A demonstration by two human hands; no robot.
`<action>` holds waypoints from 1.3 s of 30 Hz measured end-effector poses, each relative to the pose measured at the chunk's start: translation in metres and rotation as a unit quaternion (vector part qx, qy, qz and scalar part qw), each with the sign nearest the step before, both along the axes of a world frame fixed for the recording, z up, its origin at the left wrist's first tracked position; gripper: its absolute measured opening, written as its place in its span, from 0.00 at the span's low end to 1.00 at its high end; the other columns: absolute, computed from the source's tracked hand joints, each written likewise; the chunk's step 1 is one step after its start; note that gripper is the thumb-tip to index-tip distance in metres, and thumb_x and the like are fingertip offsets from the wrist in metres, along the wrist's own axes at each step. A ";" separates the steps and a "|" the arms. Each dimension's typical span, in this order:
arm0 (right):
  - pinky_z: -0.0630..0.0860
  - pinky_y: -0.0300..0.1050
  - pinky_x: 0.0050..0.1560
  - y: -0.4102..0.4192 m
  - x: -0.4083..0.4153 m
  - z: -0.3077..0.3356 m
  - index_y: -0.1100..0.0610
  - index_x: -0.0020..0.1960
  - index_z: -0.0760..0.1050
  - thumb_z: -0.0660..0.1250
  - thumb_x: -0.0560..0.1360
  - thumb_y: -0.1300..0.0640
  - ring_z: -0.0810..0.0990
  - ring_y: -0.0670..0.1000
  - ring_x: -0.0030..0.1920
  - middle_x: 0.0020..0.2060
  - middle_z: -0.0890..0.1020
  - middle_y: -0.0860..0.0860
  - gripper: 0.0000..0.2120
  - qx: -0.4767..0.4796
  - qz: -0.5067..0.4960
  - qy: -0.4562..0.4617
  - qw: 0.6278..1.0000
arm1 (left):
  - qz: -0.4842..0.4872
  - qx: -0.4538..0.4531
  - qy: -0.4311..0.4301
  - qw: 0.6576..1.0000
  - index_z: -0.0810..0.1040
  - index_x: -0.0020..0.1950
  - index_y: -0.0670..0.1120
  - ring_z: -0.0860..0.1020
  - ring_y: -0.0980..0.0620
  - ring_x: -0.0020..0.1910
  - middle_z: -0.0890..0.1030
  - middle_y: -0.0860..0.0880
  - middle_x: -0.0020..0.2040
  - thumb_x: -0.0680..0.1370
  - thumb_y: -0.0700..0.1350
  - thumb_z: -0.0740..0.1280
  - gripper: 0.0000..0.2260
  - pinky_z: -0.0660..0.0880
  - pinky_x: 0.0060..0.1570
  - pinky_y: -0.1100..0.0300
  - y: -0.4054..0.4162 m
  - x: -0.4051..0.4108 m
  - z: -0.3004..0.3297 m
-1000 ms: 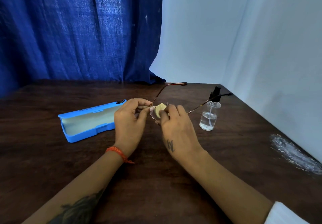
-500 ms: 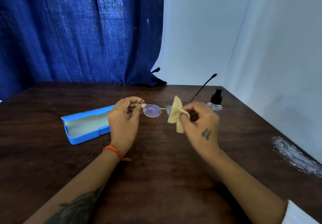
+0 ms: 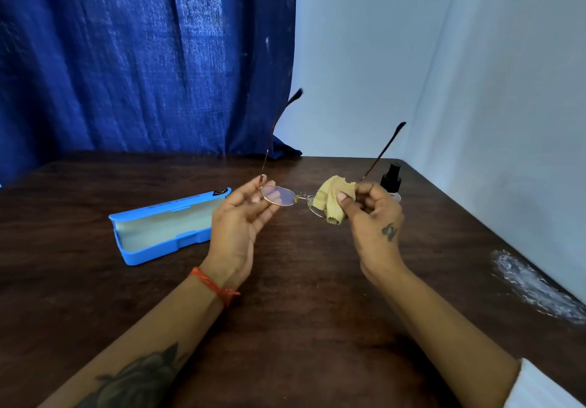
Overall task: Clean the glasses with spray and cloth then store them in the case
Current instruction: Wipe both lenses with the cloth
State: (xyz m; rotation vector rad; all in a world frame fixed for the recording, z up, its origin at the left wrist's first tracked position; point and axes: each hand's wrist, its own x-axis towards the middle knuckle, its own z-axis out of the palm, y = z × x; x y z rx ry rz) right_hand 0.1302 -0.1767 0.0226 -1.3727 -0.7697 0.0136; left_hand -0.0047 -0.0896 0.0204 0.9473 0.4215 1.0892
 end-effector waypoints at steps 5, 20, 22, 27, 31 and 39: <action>0.80 0.51 0.41 0.001 -0.010 -0.002 0.46 0.38 0.76 0.72 0.70 0.65 0.81 0.53 0.38 0.35 0.82 0.47 0.14 0.002 0.016 -0.010 1.000 | -0.106 0.031 0.026 0.993 0.77 0.55 0.41 0.80 0.50 0.56 0.82 0.48 0.55 0.68 0.33 0.67 0.15 0.79 0.52 0.59 -0.012 0.010 -0.013; 0.75 0.29 0.37 -0.004 -0.013 0.001 0.49 0.43 0.78 0.72 0.69 0.63 0.79 0.38 0.36 0.38 0.80 0.42 0.10 -0.034 -0.004 -0.106 0.994 | -0.014 0.008 0.047 0.999 0.82 0.45 0.41 0.82 0.54 0.39 0.85 0.47 0.39 0.71 0.37 0.68 0.05 0.78 0.38 0.66 -0.006 0.012 -0.018; 0.77 0.36 0.37 -0.008 -0.014 0.005 0.53 0.43 0.80 0.73 0.68 0.64 0.80 0.44 0.38 0.42 0.79 0.48 0.08 -0.013 -0.051 -0.150 0.987 | 0.007 0.010 0.050 0.999 0.81 0.46 0.41 0.81 0.56 0.38 0.84 0.48 0.38 0.72 0.37 0.67 0.05 0.78 0.38 0.66 -0.003 0.011 -0.018; 0.75 0.36 0.35 -0.013 -0.015 0.010 0.61 0.39 0.83 0.71 0.65 0.71 0.75 0.47 0.38 0.41 0.75 0.57 0.08 0.056 -0.131 -0.333 0.932 | 0.035 0.031 0.059 0.997 0.80 0.49 0.39 0.79 0.56 0.36 0.82 0.45 0.41 0.74 0.38 0.66 0.06 0.79 0.38 0.67 -0.005 0.012 -0.018; 0.75 0.37 0.35 -0.012 -0.018 0.009 0.61 0.39 0.83 0.71 0.64 0.73 0.73 0.48 0.39 0.43 0.69 0.56 0.09 0.065 -0.134 -0.351 0.924 | 0.046 0.040 0.059 0.996 0.78 0.52 0.36 0.79 0.57 0.35 0.81 0.44 0.42 0.74 0.37 0.66 0.09 0.79 0.38 0.67 -0.006 0.013 -0.017; 0.74 0.44 0.52 -0.003 -0.032 -0.009 0.60 0.48 0.83 0.73 0.67 0.65 0.80 0.57 0.46 0.49 0.84 0.56 0.10 -0.123 0.017 -0.395 0.910 | 0.054 0.038 0.055 0.996 0.78 0.47 0.40 0.75 0.56 0.34 0.79 0.46 0.37 0.74 0.37 0.66 0.03 0.75 0.37 0.66 -0.010 0.015 -0.017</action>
